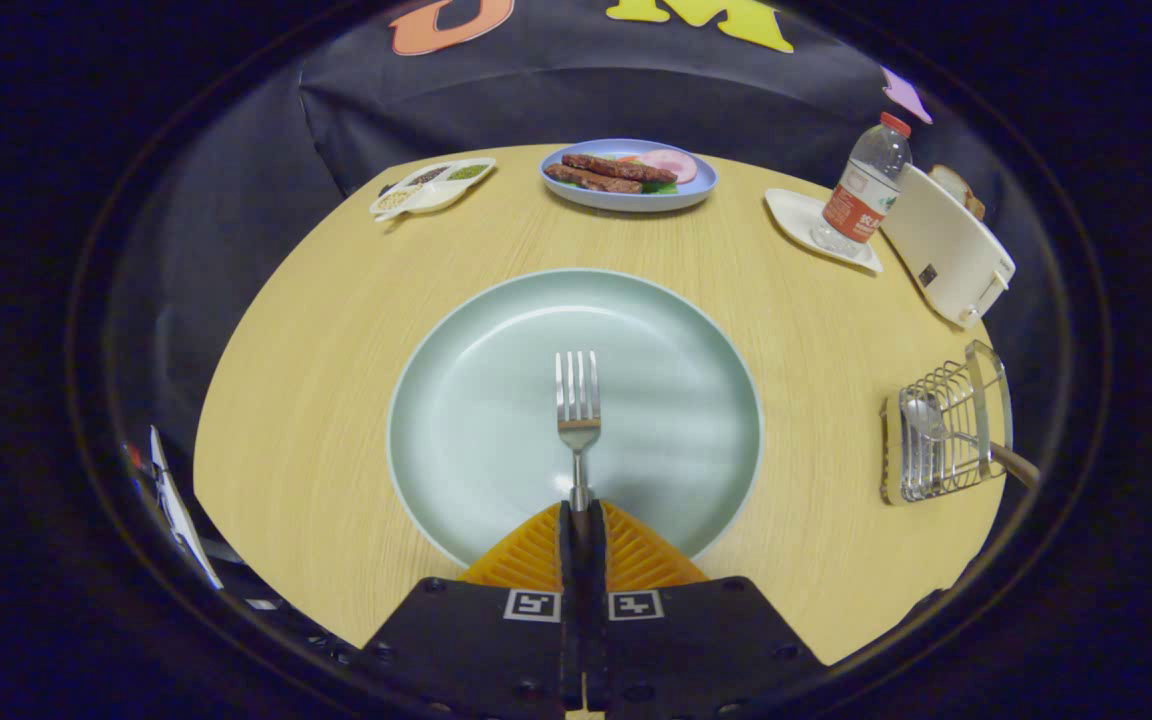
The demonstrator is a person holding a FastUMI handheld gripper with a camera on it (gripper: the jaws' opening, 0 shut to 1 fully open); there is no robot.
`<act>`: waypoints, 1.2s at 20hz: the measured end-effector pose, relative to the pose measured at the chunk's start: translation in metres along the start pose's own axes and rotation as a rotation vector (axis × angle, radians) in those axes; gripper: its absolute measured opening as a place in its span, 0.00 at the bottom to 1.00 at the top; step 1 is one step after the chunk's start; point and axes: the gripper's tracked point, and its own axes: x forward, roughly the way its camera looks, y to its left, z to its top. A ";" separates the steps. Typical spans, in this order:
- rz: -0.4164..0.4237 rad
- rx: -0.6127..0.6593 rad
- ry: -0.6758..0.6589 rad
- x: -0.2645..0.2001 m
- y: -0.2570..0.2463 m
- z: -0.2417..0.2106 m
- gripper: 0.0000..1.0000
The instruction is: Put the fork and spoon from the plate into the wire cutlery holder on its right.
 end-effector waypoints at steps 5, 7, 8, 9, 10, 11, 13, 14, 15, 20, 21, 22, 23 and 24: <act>0.033 0.010 -0.007 -0.029 -0.011 0.010 0.03; 0.033 0.002 -0.014 -0.047 -0.023 0.017 0.02; 0.033 0.001 -0.023 -0.056 -0.031 0.022 0.02; 0.025 -0.002 -0.032 -0.066 -0.042 0.027 0.02; 0.022 -0.005 -0.043 -0.075 -0.053 0.033 0.02; 0.019 -0.006 -0.052 -0.084 -0.064 0.037 0.02; 0.015 -0.003 -0.066 -0.101 -0.090 0.045 0.02; 0.011 -0.003 -0.075 -0.108 -0.104 0.050 0.02; 0.003 -0.002 -0.081 -0.114 -0.119 0.053 0.02; -0.031 0.038 -0.084 -0.129 -0.187 0.052 0.02; -0.034 0.050 -0.074 -0.129 -0.196 0.049 0.02; -0.035 0.060 -0.063 -0.129 -0.205 0.046 0.02; -0.035 0.073 -0.047 -0.130 -0.213 0.040 0.02; -0.035 0.082 -0.033 -0.130 -0.220 0.037 0.02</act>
